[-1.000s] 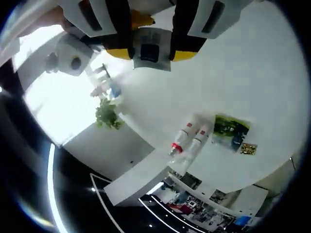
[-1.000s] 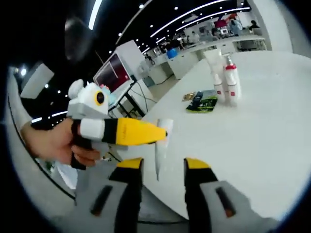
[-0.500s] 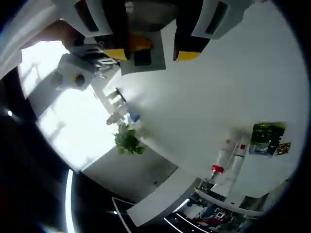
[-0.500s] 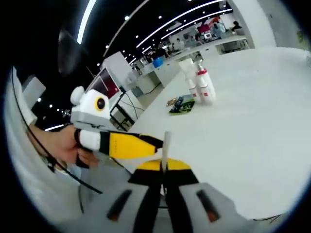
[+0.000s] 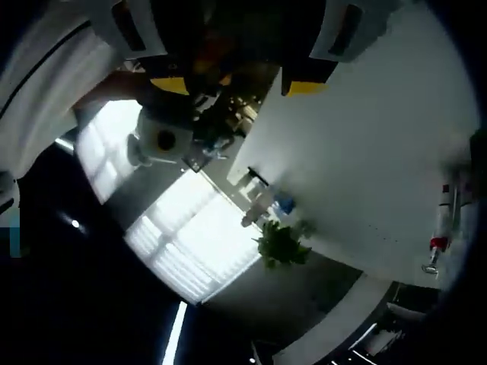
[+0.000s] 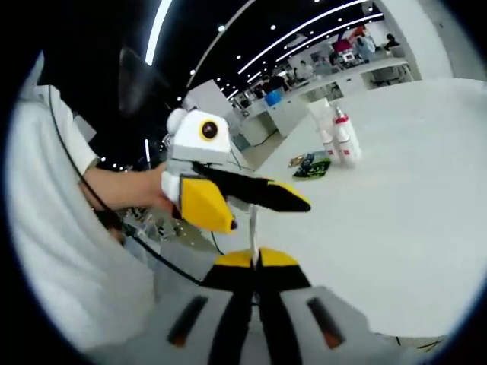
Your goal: Arrange the skincare products in the storage area until every visible bottle or jar stands upright without overlapping.
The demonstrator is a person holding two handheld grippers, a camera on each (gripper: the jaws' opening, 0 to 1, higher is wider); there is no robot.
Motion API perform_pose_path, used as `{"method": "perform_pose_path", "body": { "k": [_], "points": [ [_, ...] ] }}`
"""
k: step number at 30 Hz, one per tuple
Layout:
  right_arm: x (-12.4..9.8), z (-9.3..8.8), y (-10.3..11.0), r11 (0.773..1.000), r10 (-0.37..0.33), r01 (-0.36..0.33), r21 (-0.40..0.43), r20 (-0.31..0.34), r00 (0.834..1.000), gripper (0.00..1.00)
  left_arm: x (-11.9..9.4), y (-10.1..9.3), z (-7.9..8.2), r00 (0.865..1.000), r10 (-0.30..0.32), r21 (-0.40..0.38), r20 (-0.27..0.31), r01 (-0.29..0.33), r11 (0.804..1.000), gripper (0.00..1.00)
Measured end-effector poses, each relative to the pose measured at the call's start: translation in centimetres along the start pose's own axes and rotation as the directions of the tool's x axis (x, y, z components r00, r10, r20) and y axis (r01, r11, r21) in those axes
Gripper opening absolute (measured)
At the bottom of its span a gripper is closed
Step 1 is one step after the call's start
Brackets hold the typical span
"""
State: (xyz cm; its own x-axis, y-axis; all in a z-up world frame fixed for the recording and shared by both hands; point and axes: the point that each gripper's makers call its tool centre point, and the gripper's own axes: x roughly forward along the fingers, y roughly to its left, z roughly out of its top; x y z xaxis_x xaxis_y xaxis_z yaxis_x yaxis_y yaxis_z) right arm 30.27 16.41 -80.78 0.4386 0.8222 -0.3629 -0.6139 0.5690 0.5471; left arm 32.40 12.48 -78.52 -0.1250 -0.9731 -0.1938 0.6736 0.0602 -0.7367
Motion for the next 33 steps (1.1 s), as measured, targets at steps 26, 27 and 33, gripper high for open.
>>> {"method": "perform_pose_path", "body": {
  "k": [26,27,33],
  "points": [
    [-1.7,5.2,0.3,0.948,0.104,-0.186,0.257,0.303,0.947,0.13,-1.9,-1.3,4.0,0.976,-0.032,-0.192,0.215,0.074,0.979,0.00],
    [-1.7,5.7,0.4,0.944,0.118,-0.207,0.257,0.323,0.939,0.12,-2.2,-1.0,4.7,0.966,-0.004,-0.211,0.260,0.061,0.976,0.00],
    [-1.4,7.3,0.4,0.928,0.165,-0.268,0.258,0.361,0.918,0.10,-4.0,-0.2,5.8,0.906,0.084,-0.308,0.415,0.053,0.950,0.00]
  ]
}}
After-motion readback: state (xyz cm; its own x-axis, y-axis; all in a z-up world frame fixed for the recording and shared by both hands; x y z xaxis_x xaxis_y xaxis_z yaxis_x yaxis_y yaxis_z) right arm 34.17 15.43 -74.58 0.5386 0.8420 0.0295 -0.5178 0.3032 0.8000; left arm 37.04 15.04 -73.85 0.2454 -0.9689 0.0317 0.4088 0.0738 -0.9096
